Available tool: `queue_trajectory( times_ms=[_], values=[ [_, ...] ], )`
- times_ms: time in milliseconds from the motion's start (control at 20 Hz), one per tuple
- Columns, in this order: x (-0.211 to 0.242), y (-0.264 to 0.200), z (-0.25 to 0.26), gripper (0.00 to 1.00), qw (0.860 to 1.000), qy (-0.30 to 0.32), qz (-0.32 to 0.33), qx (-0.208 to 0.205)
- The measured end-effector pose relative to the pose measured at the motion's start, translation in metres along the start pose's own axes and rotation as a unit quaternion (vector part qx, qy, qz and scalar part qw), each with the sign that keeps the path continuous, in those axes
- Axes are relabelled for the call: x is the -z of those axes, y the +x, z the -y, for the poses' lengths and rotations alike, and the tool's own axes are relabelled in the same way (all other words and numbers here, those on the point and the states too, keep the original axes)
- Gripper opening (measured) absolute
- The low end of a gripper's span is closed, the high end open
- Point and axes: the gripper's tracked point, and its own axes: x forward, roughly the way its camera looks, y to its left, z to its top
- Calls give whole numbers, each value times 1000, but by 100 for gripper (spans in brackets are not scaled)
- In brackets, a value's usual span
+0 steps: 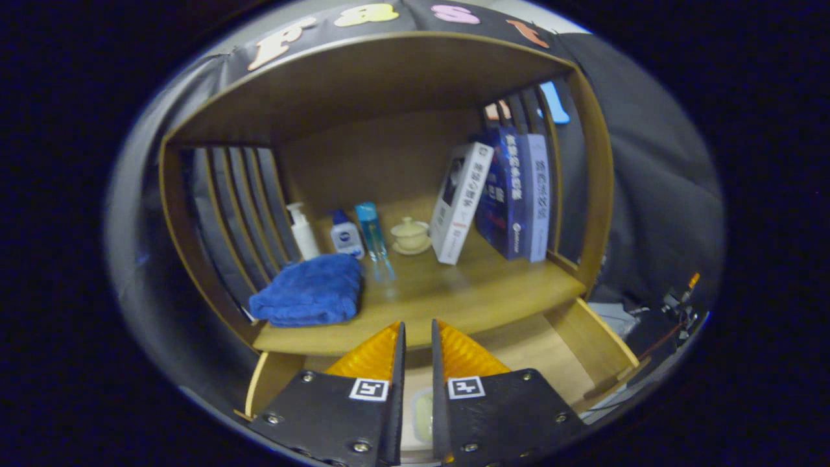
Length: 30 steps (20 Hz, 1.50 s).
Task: Pull open the drawer, take out the items inside it, and place them on the countertop above the cabinet.
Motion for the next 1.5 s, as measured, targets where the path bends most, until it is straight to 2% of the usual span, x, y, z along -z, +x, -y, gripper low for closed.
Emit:
queue_trajectory(
  times_ms=[150, 200, 350, 600, 950, 1050, 1100, 1250, 1300, 1400, 1450, 1500],
  values=[
    [32, 5, 4, 19, 997, -9, -62, 49],
    [41, 3, 4, 25, 995, -11, -78, 59],
    [66, 3, -3, 53, 990, 3, -123, 73],
    [118, 2, 6, 53, 970, -17, -218, 106],
    [167, 21, 27, 54, 949, -40, -290, 118],
    [179, 26, 30, 54, 945, -45, -304, 112],
    [180, 30, 27, 54, 948, -39, -298, 100],
    [177, 31, 29, 55, 951, -33, -291, 101],
    [179, 33, 31, 45, 955, -30, -277, 97],
    [175, 29, 31, 25, 953, -26, -284, 100],
    [174, 31, 31, 25, 954, -27, -281, 99],
    [172, 26, 28, 13, 955, -37, -280, 93]
  ],
)
